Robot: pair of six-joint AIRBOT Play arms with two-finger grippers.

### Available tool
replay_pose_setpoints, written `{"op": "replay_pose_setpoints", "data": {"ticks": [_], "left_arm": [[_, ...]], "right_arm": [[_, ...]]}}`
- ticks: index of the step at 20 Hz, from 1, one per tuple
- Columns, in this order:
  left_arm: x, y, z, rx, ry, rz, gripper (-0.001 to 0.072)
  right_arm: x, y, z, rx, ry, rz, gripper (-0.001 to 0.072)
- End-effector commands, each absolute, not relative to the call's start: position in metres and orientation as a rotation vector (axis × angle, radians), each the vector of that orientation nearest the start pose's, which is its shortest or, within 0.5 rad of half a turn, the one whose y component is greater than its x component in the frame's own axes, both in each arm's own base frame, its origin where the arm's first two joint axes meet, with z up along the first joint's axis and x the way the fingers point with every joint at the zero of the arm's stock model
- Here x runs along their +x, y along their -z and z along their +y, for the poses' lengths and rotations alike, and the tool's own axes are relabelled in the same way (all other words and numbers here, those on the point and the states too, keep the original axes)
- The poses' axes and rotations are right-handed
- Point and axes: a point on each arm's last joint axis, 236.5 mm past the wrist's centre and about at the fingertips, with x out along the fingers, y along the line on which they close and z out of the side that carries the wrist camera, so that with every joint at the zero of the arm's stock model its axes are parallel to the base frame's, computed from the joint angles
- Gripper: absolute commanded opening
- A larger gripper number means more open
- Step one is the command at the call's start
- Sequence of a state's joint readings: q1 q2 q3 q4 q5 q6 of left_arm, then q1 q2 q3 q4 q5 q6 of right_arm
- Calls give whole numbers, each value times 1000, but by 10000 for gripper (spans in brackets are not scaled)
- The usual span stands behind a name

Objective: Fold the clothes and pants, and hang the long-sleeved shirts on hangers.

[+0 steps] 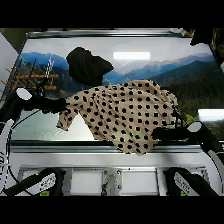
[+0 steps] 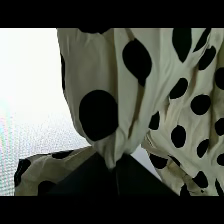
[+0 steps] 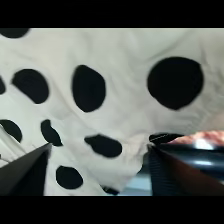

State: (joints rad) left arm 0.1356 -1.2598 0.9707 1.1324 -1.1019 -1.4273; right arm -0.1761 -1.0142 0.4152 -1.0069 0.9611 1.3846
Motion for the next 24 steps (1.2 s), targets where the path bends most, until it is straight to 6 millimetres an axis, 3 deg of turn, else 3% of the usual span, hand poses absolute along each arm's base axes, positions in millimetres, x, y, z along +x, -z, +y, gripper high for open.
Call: {"op": "replay_pose_setpoints", "data": {"ticks": [1,3,4,7,10,12,14,15,17,18,20,24], "left_arm": [[353,27,-42,-402,178,1326,11],[347,23,-44,-377,205,1335,11],[344,15,-45,-367,216,1323,11],[329,-26,-57,-322,264,1255,11],[299,-63,-96,-223,388,1214,11],[281,-79,-128,-163,477,1182,11],[271,-81,-145,-93,489,1175,11],[272,-76,-146,-49,455,1173,11],[279,-62,-146,30,387,1182,11],[280,-53,-150,59,381,1201,11],[281,-26,-158,87,384,1282,11],[292,20,-156,87,343,1389,12]], "right_arm": [[246,111,71,565,-115,1371,318],[275,92,66,529,-132,1286,57],[299,71,62,486,-157,1217,17],[388,-15,31,310,-149,997,17],[482,-124,-4,232,-67,762,17],[520,-178,-16,228,-35,663,17],[538,-210,-22,207,-26,616,24],[541,-218,-24,204,-27,601,134],[530,-208,-24,192,-34,665,661],[517,-191,-22,142,-63,753,651],[486,-149,-15,103,-117,929,534],[406,-56,11,203,-170,1189,534]]}}
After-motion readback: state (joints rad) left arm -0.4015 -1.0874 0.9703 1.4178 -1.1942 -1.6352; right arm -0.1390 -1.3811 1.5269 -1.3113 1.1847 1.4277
